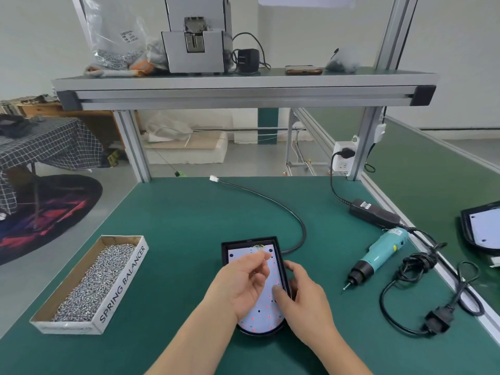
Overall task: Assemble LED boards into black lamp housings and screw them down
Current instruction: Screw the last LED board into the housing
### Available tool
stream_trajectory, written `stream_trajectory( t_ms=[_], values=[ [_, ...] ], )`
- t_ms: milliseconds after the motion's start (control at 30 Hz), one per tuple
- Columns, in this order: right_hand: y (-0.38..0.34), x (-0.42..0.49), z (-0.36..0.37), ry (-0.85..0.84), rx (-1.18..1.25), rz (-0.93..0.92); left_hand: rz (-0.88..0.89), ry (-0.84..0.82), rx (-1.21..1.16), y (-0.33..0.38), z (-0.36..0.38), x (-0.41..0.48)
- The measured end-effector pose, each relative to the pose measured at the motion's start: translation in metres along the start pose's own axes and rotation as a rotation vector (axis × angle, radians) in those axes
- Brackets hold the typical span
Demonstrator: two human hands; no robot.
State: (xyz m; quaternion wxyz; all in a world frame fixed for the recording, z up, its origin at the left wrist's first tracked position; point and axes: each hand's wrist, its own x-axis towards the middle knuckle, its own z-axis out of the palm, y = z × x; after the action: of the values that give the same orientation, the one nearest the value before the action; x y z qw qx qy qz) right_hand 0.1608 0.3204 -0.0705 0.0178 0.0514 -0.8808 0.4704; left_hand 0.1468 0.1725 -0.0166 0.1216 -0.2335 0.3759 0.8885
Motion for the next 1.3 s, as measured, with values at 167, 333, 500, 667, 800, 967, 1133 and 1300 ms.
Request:
stream_trajectory(
  t_ms=[167,333,500,667,800,967,1133,1300],
  values=[
    [-0.004,-0.004,-0.004,-0.019,0.006,-0.05,0.108,0.041,0.169,-0.016,0.002,0.008],
    [0.004,0.01,-0.06,0.343,0.064,0.091,0.101,0.034,0.12,-0.015,-0.003,0.014],
    [0.038,0.055,-0.134,0.358,-0.445,0.469,0.086,0.02,0.116,-0.017,-0.004,0.011],
    [0.043,0.081,-0.137,0.224,-0.4,0.598,0.069,0.021,0.087,-0.013,-0.006,0.01],
    [0.05,0.075,-0.134,0.37,-0.055,0.675,0.067,0.031,0.092,-0.011,-0.006,0.008],
    [0.037,0.039,-0.127,0.294,1.178,0.559,0.057,0.044,0.186,-0.01,-0.003,0.007],
    [0.0,0.015,-0.118,0.262,1.247,0.213,0.028,0.061,0.173,-0.009,0.0,0.007],
    [-0.023,0.025,-0.119,-0.014,1.659,-0.055,-0.044,0.106,0.219,-0.003,0.002,0.008]
  ],
)
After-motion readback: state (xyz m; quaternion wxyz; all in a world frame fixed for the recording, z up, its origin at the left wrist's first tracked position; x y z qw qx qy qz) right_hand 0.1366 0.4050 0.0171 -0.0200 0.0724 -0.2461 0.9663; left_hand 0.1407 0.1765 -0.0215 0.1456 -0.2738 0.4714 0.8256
